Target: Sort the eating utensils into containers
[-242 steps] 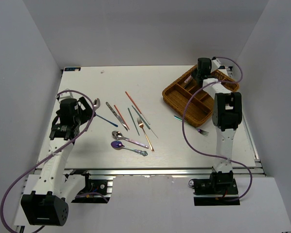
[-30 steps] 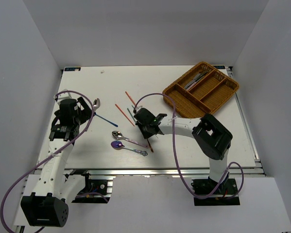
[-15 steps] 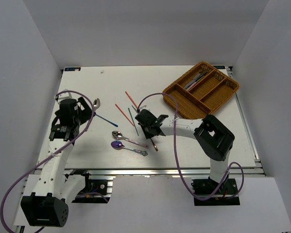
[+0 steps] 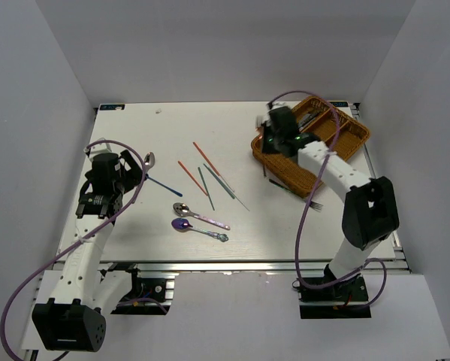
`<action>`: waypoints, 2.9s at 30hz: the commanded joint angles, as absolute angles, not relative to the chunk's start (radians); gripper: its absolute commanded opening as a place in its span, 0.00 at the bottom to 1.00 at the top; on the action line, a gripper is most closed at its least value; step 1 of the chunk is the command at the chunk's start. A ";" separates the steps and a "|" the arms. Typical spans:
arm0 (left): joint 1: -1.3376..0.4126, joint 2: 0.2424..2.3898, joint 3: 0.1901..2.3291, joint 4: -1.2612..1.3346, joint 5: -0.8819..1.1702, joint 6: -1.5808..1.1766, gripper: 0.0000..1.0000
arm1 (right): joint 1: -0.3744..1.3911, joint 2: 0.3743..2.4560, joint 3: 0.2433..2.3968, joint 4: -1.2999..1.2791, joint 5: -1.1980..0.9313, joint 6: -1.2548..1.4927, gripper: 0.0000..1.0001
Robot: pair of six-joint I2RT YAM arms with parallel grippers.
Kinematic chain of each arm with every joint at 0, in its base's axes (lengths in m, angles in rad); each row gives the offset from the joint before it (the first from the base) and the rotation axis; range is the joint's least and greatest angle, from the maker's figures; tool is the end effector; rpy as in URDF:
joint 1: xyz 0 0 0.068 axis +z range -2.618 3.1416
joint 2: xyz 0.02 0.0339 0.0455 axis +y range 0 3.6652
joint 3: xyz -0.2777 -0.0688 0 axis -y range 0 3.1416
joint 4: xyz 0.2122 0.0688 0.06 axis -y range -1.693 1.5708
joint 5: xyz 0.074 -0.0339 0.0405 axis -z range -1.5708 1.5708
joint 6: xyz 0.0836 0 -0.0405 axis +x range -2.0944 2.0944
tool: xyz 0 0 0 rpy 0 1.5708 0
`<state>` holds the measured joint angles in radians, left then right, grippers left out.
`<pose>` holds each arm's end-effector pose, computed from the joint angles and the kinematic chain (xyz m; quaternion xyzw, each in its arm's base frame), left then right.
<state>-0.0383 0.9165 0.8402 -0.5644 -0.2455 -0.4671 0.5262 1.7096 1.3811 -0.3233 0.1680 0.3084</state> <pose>0.1921 0.0130 0.2848 -0.2424 0.8551 -0.0053 0.4583 0.3555 0.1903 0.2820 -0.0601 0.8919 0.1104 0.4345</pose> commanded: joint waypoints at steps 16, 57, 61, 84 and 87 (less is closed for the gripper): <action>-0.041 0.919 0.834 -0.546 -0.229 -0.454 0.98 | -0.077 2.150 1.854 -0.196 0.094 0.709 0.00; -0.943 1.946 1.560 -0.437 -0.126 0.130 0.95 | -0.112 1.142 1.203 -0.313 -0.221 0.356 0.81; -0.965 1.970 1.559 -0.301 0.058 0.263 0.96 | -0.123 0.974 1.092 -0.311 -0.230 0.367 0.86; -0.917 2.151 1.655 -0.295 0.428 0.587 0.92 | -0.163 0.911 1.089 -0.279 -0.457 0.390 0.86; -0.908 2.151 1.626 -0.263 0.451 0.610 0.92 | -0.164 0.904 1.086 -0.265 -0.483 0.397 0.86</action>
